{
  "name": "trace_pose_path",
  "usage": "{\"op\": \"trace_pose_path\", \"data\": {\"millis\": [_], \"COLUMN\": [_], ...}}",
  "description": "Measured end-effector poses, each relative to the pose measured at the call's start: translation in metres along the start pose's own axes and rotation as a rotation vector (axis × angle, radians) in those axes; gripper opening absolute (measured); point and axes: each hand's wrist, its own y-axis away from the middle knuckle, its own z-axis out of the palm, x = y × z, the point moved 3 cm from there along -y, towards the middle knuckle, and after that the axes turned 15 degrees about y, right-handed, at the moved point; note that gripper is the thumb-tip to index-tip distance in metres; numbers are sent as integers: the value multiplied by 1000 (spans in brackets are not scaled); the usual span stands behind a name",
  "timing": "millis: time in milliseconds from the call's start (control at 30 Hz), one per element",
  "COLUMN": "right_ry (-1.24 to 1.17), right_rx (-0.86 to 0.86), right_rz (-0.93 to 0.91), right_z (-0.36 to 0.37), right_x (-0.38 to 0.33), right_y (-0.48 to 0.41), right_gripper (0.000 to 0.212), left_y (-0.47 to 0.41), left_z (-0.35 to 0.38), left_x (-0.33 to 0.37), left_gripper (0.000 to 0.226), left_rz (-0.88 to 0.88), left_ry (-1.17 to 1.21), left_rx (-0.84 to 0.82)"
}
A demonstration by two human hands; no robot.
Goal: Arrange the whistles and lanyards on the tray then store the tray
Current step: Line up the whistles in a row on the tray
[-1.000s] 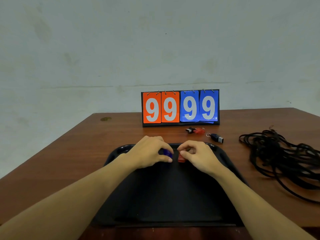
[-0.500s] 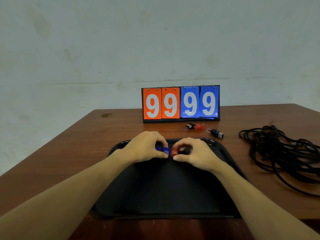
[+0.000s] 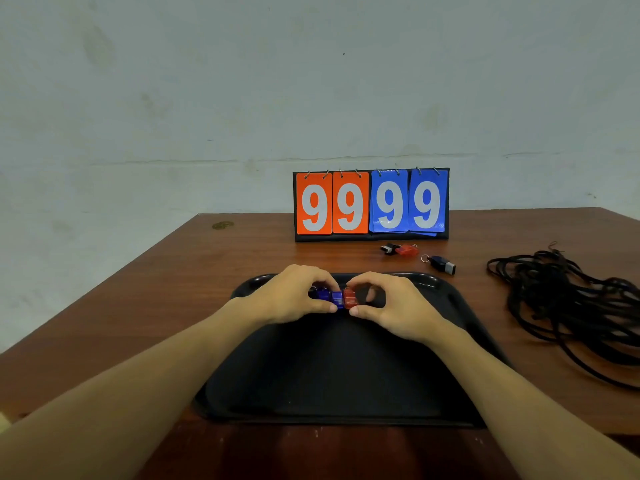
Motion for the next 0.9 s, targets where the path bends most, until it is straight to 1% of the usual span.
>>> {"op": "trace_pose_path", "data": {"millis": [133,233,300,367,433,533,633,700,800,900], "right_ry": [-11,-52,-151,-252,-264,-239,-193,-142,-82,60], "right_rx": [-1,-9,78,237,332,353,399,411,382,306], "right_rz": [11,29,74,171,251,304,388,439,479,442], "right_z": [0,-1,-5,-14,-28,-49,-63,-67,-67,-62], "right_x": [0,1,3,9,19,41,74,98,126,141], "right_y": [0,3,4,2,-2,-9,-12,-13,-20,-30], "right_gripper": [49,53,47,35,29,27,24,21,22,27], "left_y": [0,-1,-5,-14,-26,-47,-69,-86,-115,-148], "left_z": [0,-3,-8,-13,-16,-15,-2,8,16,25], "left_x": [1,4,9,16,25,37,39,37,38,40], "left_gripper": [38,44,45,42,39,36,31,29,31,34], "left_rz": [0,4,0,10,30,54,55,55,45,17], "left_ry": [-9,30,59,72,77,71,42,46,85,83], "left_rx": [-6,-5,-4,3,36,48,-6,-13,51,71]}}
